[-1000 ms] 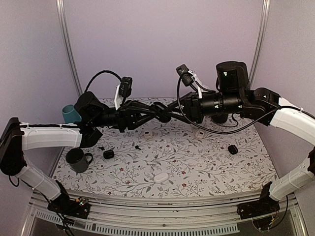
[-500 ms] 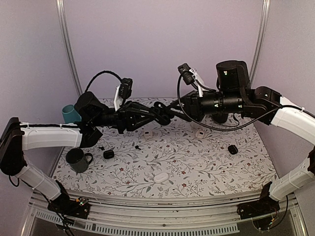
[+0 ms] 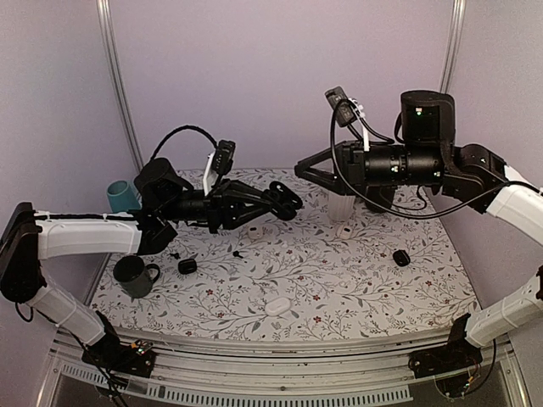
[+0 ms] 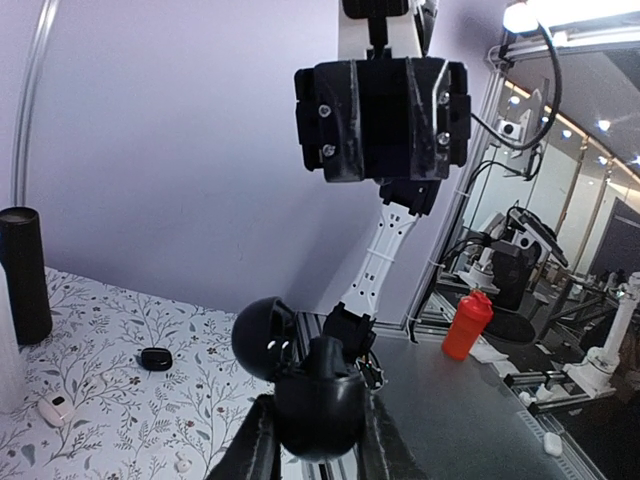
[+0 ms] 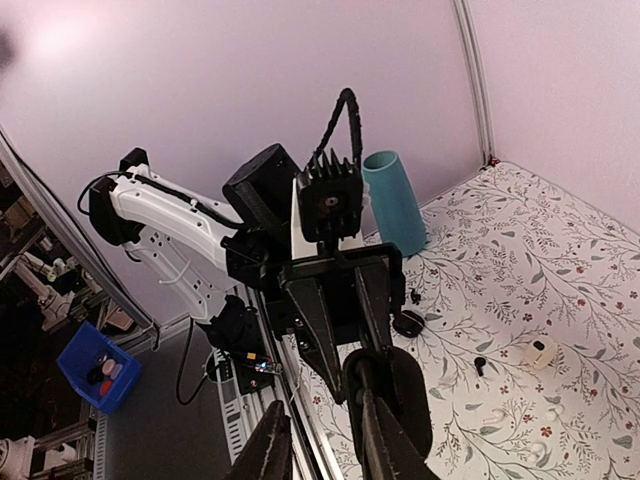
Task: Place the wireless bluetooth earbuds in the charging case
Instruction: Open the charging case with the earbuds, then adjust the left earbud in the left side groove of the charging case.
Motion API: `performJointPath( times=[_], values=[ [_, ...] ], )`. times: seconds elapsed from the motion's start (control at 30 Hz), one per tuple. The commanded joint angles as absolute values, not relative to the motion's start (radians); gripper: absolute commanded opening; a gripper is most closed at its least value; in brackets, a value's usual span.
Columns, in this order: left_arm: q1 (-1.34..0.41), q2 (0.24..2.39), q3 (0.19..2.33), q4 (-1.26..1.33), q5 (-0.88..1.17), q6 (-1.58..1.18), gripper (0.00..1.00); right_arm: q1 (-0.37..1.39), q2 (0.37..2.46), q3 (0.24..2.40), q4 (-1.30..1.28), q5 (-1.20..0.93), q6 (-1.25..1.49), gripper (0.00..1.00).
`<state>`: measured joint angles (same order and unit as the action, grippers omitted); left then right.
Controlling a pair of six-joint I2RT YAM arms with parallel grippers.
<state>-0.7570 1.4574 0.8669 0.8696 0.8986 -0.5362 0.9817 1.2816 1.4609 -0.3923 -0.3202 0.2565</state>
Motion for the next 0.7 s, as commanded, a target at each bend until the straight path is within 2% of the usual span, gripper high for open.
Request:
performJointPath(
  times=[0.0,0.33,0.4,0.67],
  values=[
    [-0.756,1.45,0.89,0.835,0.893,-0.51,0.0,0.986,1.344,1.506,-0.4,-0.417,0.276,0.23],
    [-0.756,1.442,0.9,0.812,0.905,-0.497,0.0,0.988,1.422,1.535,-0.455,-0.396,0.271,0.2],
    [-0.758,1.442,0.902,0.811,0.907,-0.498,0.0,0.988,1.426,1.537,-0.462,-0.383,0.272,0.15],
    [-0.761,1.443,0.909,0.809,0.91,-0.496,0.0,0.988,1.435,1.542,-0.474,-0.37,0.272,0.1]
  ],
)
